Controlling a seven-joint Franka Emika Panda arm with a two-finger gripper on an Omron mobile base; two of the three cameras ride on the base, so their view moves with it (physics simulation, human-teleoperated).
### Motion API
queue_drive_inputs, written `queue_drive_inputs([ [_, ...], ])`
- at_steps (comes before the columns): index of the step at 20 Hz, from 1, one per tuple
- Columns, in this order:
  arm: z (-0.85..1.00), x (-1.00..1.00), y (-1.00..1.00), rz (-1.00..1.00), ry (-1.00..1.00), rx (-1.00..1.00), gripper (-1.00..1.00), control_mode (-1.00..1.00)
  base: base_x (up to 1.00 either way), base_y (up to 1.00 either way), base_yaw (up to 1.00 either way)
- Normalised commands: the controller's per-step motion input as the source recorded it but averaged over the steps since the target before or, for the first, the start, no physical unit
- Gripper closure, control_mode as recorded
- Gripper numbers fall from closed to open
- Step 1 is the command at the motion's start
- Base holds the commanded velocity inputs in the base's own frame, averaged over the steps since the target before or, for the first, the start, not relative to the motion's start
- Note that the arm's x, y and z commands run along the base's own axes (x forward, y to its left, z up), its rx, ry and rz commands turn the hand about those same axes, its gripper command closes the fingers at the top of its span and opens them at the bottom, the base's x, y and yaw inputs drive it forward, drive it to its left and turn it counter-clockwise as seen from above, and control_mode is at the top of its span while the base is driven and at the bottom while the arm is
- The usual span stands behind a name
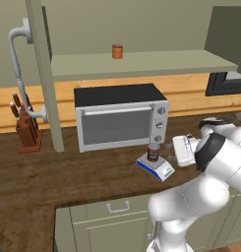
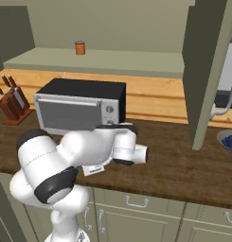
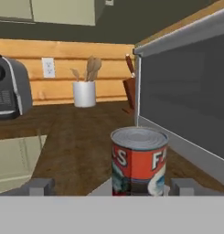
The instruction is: Pick the canned food and place it on the digital scale for weighing, and close the cabinet.
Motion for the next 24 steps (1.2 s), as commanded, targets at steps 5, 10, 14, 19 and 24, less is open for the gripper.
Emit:
queue_drive_inputs([
  [5, 0.58, -0.52, -0.35, -0.03, -0.16, 0.06, -1.00, -1.00, 0.00, 0.00, 0.00],
  [10, 0.85, -0.71, -0.24, 0.00, -0.29, 0.03, -1.00, -1.00, 0.00, 0.00, 0.00],
  [14, 0.84, -0.64, -0.29, -0.02, -0.31, 0.07, -1.00, -1.00, 0.00, 0.00, 0.00],
  [19, 0.43, -0.18, -0.42, -0.10, -0.25, 0.08, -1.00, -1.00, 0.00, 0.00, 0.00],
  [24, 0.40, 0.00, -0.55, -0.15, -0.25, 0.06, -1.00, -1.00, 0.00, 0.00, 0.00],
])
